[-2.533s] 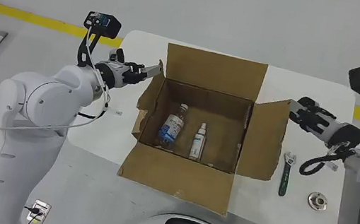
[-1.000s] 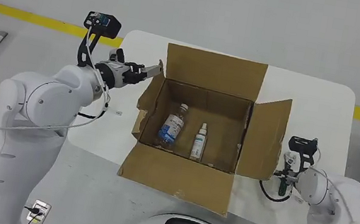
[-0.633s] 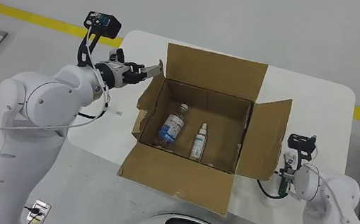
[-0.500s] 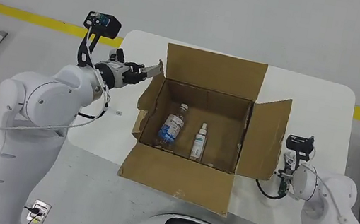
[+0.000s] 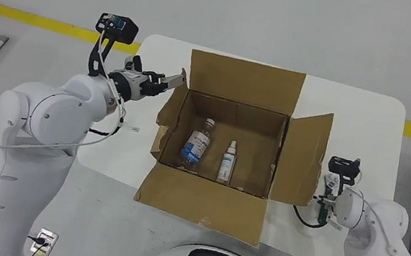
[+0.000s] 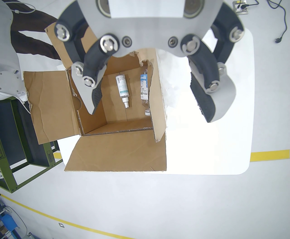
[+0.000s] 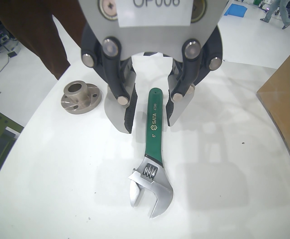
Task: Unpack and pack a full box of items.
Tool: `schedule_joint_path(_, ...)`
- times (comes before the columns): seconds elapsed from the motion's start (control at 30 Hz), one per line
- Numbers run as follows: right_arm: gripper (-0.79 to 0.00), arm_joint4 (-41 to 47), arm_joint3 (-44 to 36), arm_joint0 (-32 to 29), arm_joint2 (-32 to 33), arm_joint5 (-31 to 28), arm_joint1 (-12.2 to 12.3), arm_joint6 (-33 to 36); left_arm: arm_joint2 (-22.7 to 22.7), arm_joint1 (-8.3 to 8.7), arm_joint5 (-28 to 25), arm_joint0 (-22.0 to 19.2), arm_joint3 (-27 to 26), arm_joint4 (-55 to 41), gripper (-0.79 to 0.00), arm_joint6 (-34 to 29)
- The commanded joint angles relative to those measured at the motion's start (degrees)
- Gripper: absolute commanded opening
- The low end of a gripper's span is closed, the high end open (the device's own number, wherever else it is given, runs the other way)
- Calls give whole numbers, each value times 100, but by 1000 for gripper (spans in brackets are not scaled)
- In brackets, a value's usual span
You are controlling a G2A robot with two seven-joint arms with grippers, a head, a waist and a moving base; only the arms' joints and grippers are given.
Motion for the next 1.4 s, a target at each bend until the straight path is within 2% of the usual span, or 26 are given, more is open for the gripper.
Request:
schedule_joint_path(0.0, -446, 14, 18, 10, -8, 0, -15, 0, 0, 0, 0, 0, 0, 0, 0, 0)
schedule_joint_path(0.67, -453, -26, 96, -24, 80, 0, -110, 0, 0, 0, 0, 0, 0, 0, 0, 0)
schedule_joint_path(1.07, -502, -60, 230, 9, 54, 0, -137, 0, 0, 0, 0, 0, 0, 0, 0, 0)
schedule_joint_path(1.17, -600, -59, 211, 18, 53, 0, -139, 0, 0, 0, 0, 0, 0, 0, 0, 0)
schedule_joint_path(1.27, -754, -56, 169, 24, 79, 0, -140, 0, 0, 0, 0, 0, 0, 0, 0, 0)
schedule_joint_path(1.3, -785, -49, 156, 26, 82, 0, -140, 0, 0, 0, 0, 0, 0, 0, 0, 0)
schedule_joint_path(1.37, -785, -52, 149, 26, 86, -1, -139, 0, 0, 0, 0, 0, 0, 0, 0, 0)
